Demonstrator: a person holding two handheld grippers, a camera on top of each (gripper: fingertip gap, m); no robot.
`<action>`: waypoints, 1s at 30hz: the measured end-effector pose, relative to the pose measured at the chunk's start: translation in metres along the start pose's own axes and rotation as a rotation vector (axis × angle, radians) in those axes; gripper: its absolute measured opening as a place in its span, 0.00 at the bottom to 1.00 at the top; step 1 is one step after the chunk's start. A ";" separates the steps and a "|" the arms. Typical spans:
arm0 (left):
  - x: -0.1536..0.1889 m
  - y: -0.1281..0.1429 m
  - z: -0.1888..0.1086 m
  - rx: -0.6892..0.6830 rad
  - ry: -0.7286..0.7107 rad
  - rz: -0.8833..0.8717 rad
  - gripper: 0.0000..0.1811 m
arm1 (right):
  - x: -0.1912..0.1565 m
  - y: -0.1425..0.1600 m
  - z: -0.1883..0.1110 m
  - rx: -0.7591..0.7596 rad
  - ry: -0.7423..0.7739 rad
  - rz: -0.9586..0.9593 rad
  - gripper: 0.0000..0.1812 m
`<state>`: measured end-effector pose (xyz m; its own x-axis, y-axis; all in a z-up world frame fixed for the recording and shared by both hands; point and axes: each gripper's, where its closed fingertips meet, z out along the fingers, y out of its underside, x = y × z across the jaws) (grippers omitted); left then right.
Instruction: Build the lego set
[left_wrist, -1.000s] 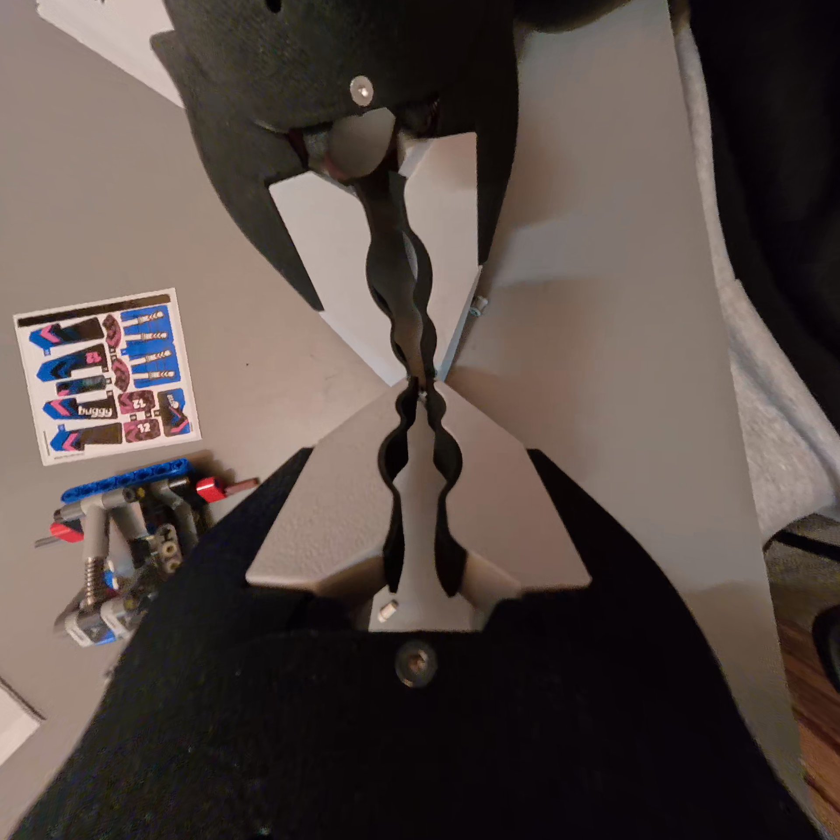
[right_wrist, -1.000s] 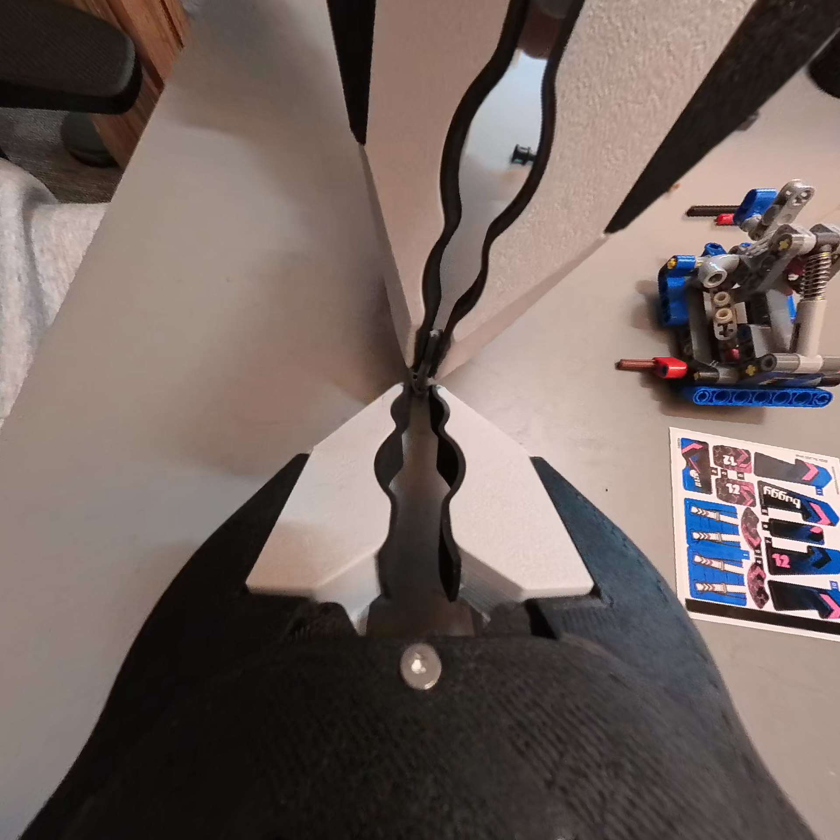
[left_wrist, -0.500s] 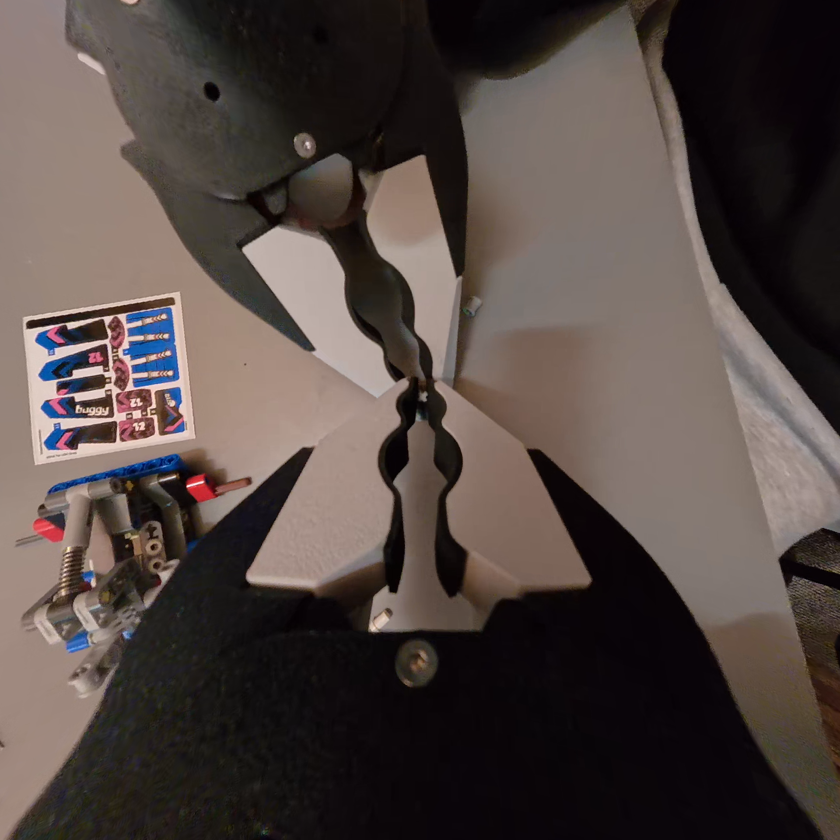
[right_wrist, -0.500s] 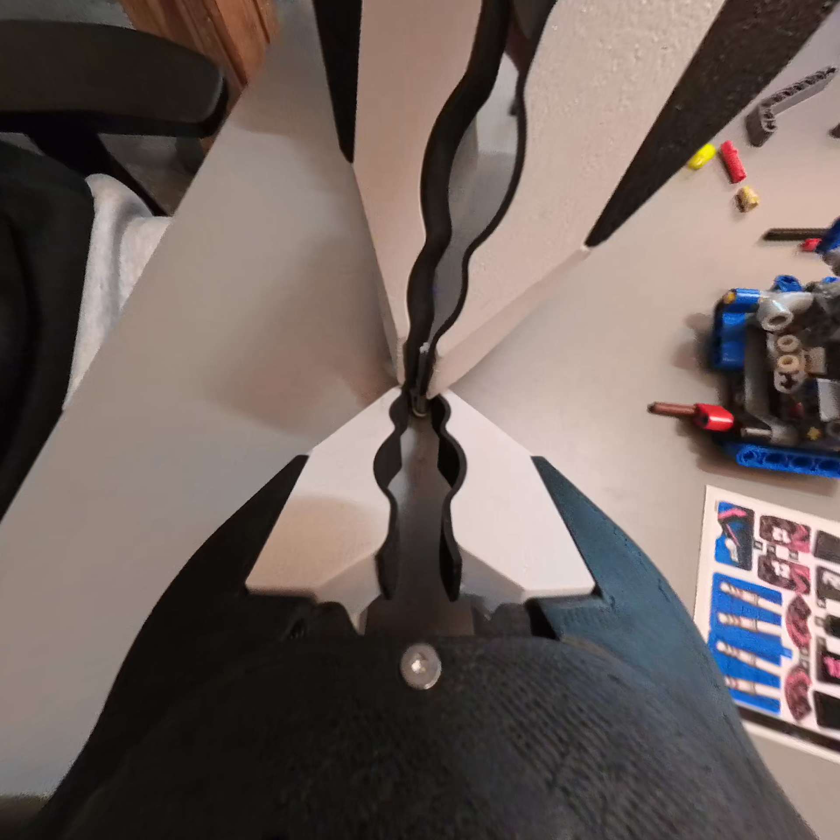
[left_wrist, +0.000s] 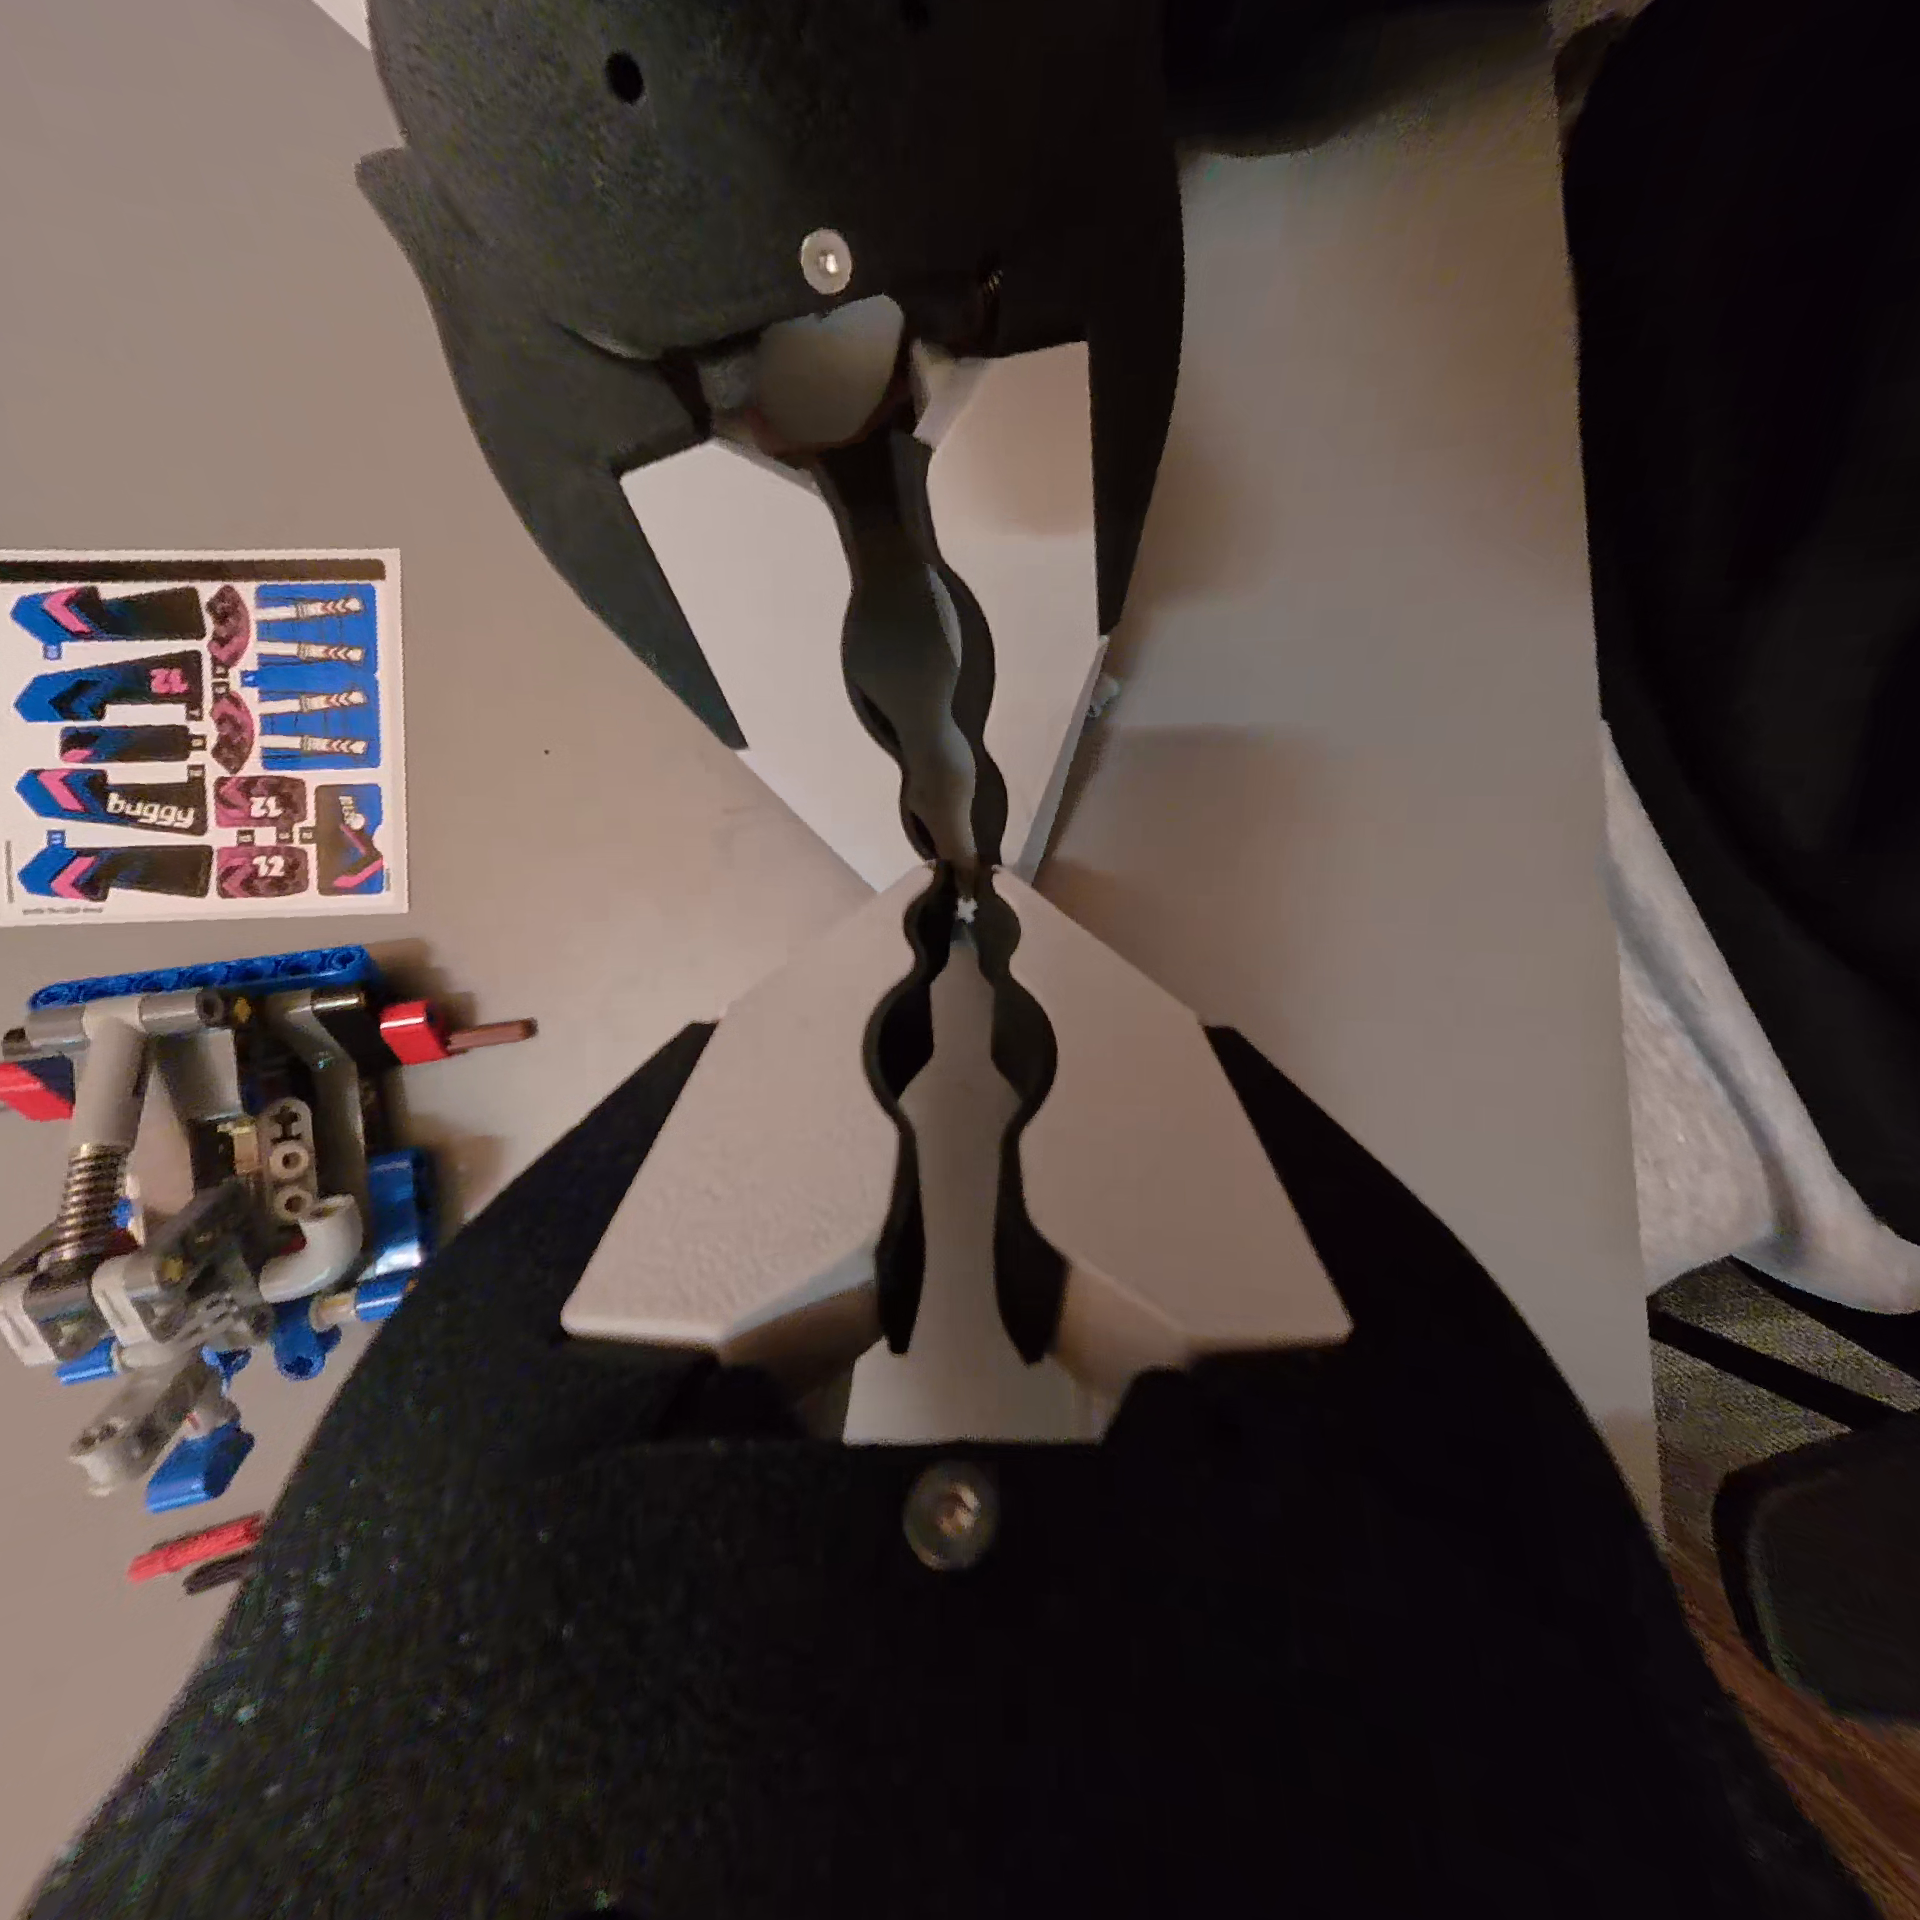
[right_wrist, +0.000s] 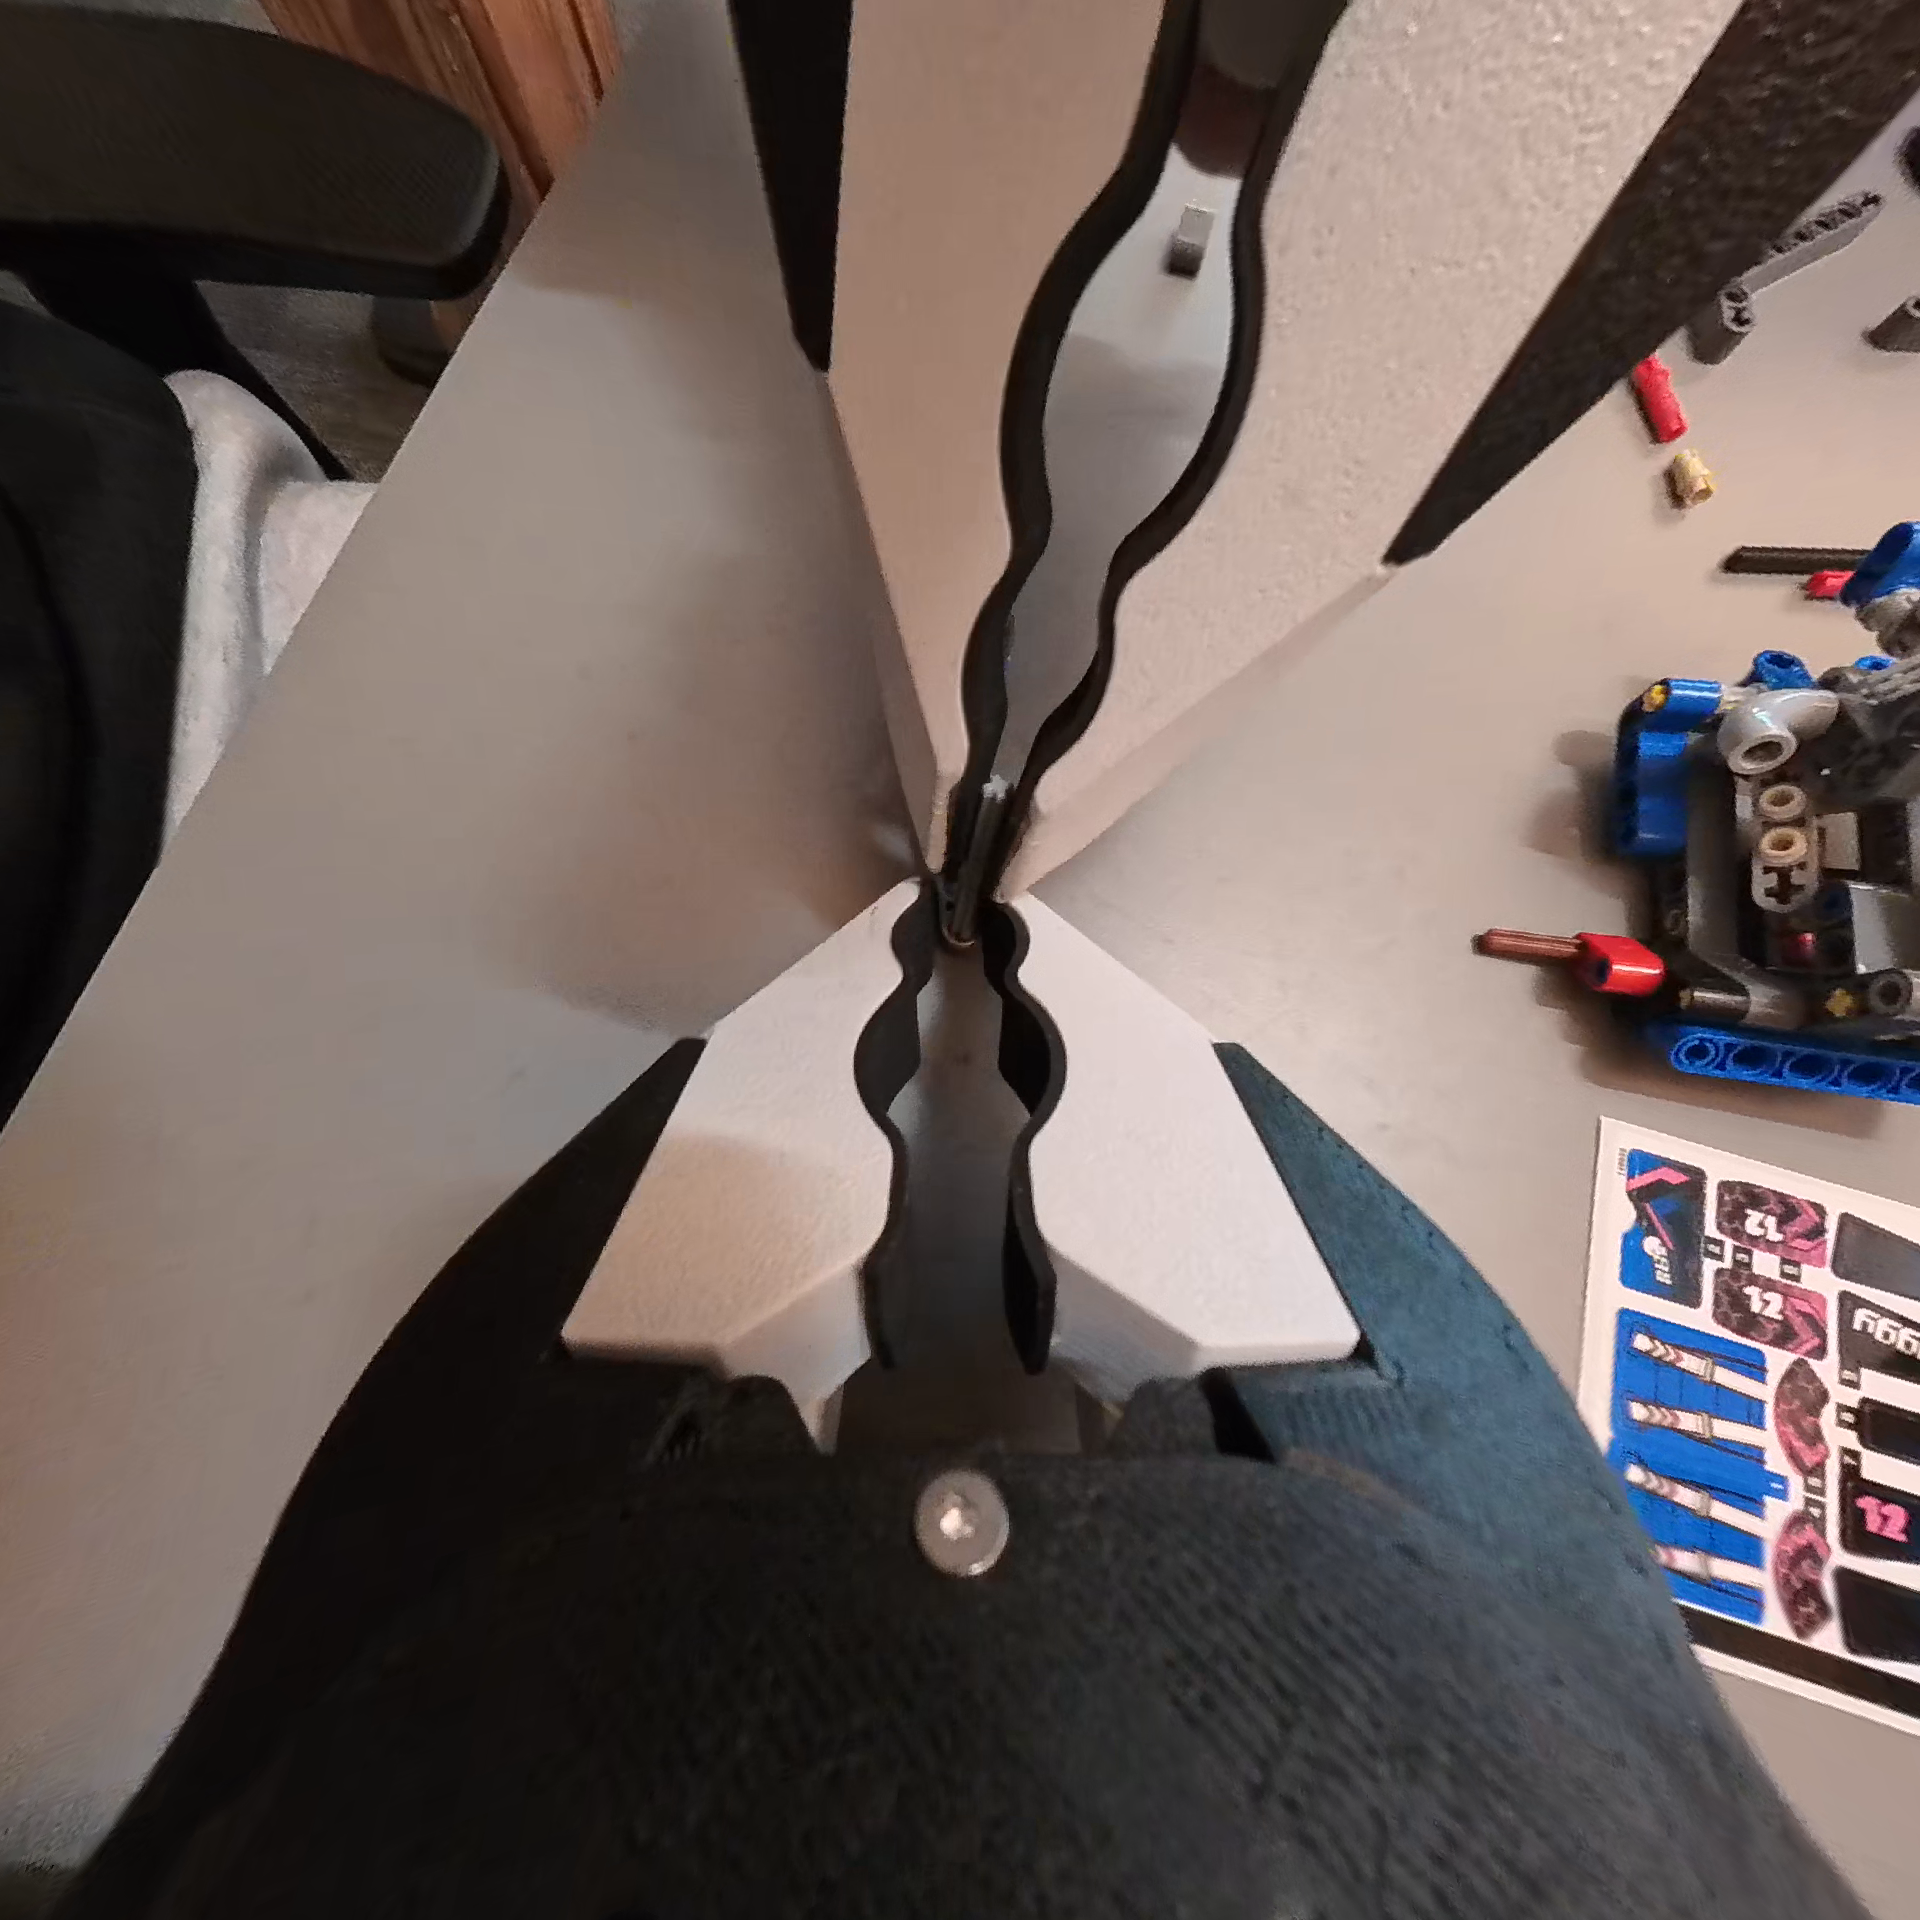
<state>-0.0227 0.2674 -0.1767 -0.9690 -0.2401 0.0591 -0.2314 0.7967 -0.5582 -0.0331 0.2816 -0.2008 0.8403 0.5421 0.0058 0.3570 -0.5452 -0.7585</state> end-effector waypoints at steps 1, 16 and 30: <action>0.000 0.000 0.000 -0.012 -0.004 -0.002 0.01 | 0.000 0.000 0.000 0.000 -0.004 0.005 0.04; 0.000 0.000 0.002 -0.204 -0.107 -0.140 0.01 | -0.001 0.001 -0.001 0.001 0.018 0.052 0.05; 0.001 -0.005 0.005 -0.118 -0.176 -0.208 0.00 | -0.004 0.004 -0.016 0.042 0.015 0.038 0.14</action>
<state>-0.0223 0.2609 -0.1778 -0.8722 -0.4891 0.0114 -0.4417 0.7772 -0.4483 -0.0287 0.2670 -0.1935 0.8593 0.5113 -0.0140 0.3074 -0.5381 -0.7848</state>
